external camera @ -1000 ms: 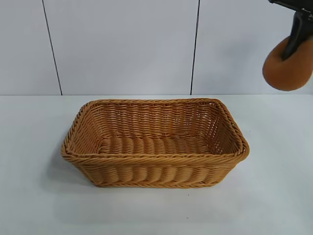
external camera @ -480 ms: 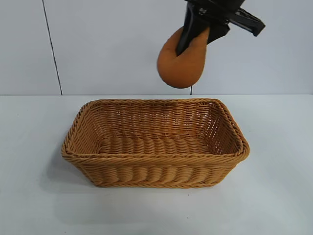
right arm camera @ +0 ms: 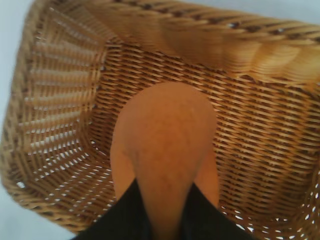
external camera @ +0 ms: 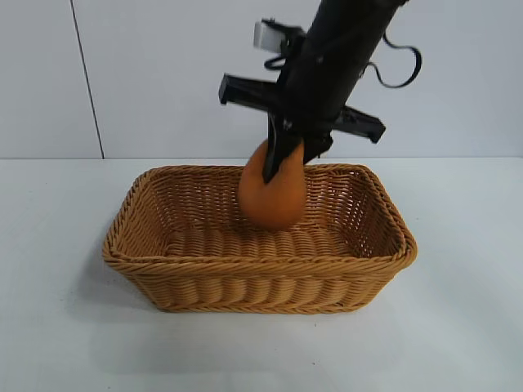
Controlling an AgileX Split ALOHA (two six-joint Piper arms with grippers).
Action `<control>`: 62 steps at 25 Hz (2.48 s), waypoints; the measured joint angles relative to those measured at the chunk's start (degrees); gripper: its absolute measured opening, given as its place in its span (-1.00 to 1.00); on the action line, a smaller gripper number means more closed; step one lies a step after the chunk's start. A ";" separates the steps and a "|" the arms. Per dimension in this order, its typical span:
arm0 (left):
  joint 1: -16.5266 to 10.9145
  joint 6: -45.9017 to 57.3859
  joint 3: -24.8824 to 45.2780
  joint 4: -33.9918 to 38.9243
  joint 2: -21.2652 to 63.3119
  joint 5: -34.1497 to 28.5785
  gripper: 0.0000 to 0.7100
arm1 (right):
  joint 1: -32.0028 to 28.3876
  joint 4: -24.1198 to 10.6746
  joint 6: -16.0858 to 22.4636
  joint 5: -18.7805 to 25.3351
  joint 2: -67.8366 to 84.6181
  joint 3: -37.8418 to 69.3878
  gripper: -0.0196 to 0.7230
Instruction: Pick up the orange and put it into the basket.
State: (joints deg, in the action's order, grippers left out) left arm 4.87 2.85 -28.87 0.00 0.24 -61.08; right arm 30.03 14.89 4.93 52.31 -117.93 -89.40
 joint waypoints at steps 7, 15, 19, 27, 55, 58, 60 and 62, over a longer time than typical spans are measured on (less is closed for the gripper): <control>0.00 0.00 0.00 0.00 0.00 0.00 0.73 | 0.00 0.30 0.00 1.08 -3.54 0.06 -0.37; 0.00 0.00 0.00 0.00 0.00 0.00 0.73 | 0.00 0.39 -1.55 1.67 1.01 0.06 0.88; 0.00 0.00 0.00 0.00 0.00 0.00 0.73 | 0.00 -3.34 -0.06 4.18 6.56 0.06 0.91; 0.00 0.00 0.00 0.00 0.00 0.00 0.73 | -2.26 -17.20 6.37 15.46 12.75 0.06 0.92; 0.00 0.00 0.00 -0.36 0.00 0.04 0.73 | -31.94 -10.60 -5.49 17.50 12.88 0.06 0.92; 0.00 0.00 0.00 -0.31 0.00 0.04 0.73 | -29.66 -10.46 -5.80 17.50 12.88 0.06 0.92; 0.00 0.00 0.00 0.00 0.00 0.04 0.73 | -28.30 -10.46 -5.85 17.50 12.92 0.06 0.92; 0.00 0.00 0.00 0.00 0.00 0.04 0.73 | -27.28 -10.46 -5.85 17.44 13.51 0.93 0.92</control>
State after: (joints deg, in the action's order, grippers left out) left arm 4.87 2.85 -28.87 0.00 0.24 -61.04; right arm 2.75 4.43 -0.92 69.75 -104.42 -88.47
